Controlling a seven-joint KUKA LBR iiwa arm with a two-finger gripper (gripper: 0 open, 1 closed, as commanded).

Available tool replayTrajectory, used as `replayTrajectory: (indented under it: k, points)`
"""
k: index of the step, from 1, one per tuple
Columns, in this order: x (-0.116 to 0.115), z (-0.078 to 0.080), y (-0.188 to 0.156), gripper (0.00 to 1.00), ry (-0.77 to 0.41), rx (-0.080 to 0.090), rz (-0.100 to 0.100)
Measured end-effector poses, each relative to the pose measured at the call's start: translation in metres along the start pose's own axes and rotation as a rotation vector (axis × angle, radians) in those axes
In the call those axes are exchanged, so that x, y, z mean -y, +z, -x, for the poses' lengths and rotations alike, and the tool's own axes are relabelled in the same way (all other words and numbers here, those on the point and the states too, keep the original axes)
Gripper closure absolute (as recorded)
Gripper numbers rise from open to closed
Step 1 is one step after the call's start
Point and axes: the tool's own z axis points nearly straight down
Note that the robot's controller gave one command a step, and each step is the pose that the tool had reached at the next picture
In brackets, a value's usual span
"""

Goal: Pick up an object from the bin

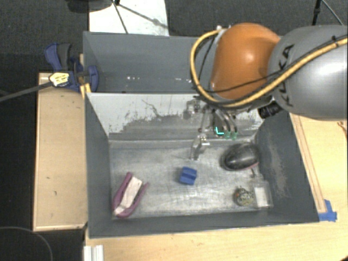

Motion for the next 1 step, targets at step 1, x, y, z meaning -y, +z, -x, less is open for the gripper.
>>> replayTrajectory:
  k: [1]
  points:
    - [0.0324,-0.0244,0.1431,0.0,-0.526,0.007,-0.001]
